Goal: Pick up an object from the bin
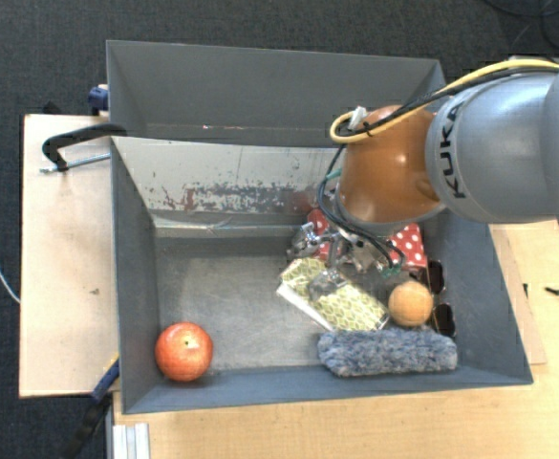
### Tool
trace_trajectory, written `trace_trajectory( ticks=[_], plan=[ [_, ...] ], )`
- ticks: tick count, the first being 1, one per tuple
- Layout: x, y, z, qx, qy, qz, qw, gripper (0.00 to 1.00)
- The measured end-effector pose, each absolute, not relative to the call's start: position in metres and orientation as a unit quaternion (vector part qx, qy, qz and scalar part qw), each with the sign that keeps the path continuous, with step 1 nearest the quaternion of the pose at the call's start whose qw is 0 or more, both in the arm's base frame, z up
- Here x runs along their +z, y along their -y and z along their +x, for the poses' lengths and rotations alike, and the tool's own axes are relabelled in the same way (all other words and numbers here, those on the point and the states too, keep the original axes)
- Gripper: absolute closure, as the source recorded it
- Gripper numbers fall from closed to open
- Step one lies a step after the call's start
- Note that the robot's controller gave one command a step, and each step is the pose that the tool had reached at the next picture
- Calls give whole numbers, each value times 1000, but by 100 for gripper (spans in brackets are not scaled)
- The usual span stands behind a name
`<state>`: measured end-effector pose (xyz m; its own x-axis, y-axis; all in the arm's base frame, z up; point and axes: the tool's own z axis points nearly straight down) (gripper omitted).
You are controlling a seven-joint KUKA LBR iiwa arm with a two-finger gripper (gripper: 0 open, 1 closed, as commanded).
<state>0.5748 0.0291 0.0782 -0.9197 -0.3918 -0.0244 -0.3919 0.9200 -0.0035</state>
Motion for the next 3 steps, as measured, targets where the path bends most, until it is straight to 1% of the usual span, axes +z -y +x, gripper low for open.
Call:
trace_trajectory(
  ticks=[1, 2, 3],
  plan=[
    [78, -29, 575, 1, -980, -200, 13, 100],
    [186, -35, 571, 0, -984, -176, 3, 100],
    [186, -35, 571, 1, -984, -176, 3, 100]
  ],
)
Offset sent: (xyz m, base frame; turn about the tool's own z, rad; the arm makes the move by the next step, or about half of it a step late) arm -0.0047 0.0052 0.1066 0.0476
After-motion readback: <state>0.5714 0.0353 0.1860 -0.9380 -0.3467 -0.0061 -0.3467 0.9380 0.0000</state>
